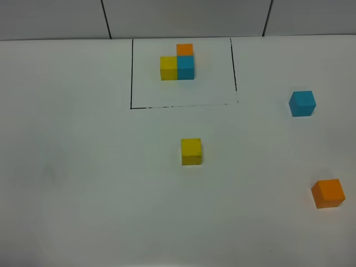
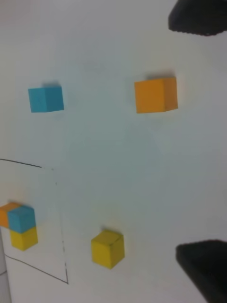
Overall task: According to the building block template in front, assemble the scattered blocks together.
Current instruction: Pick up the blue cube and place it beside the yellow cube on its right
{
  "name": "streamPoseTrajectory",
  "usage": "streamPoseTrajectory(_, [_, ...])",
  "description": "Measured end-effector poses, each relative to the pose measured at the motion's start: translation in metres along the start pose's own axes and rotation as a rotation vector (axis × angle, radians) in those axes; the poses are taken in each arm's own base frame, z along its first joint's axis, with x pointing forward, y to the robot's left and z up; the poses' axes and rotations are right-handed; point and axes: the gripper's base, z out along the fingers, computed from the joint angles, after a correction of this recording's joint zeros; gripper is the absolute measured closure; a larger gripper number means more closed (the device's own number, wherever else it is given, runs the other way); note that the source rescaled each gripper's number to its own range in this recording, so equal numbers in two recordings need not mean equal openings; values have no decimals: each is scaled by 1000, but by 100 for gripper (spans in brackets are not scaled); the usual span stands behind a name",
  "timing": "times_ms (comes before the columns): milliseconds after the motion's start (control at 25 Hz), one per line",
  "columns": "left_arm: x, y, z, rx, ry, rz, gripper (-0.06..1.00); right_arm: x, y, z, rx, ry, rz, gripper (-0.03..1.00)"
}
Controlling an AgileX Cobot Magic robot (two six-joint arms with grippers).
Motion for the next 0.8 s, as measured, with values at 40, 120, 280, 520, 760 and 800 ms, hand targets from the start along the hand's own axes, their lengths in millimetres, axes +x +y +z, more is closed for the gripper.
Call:
streamPoseTrajectory(40, [0, 0, 0, 0, 0, 0, 26, 0, 0, 0, 0, 0, 0, 22])
streamPoseTrajectory(120, [0, 0, 0, 0, 0, 0, 26, 0, 0, 0, 0, 0, 0, 22])
streamPoseTrajectory(280, [0, 0, 0, 0, 0, 0, 26, 0, 0, 0, 0, 0, 0, 22])
streamPoseTrajectory(520, [0, 0, 0, 0, 0, -4, 26, 0, 0, 0, 0, -1, 0, 22])
streamPoseTrajectory(760, [0, 0, 0, 0, 1, -4, 26, -8, -3, 9, 31, 68, 14, 22])
streamPoseTrajectory(800, [0, 0, 0, 0, 1, -4, 26, -14, -5, 14, 54, 101, 29, 22])
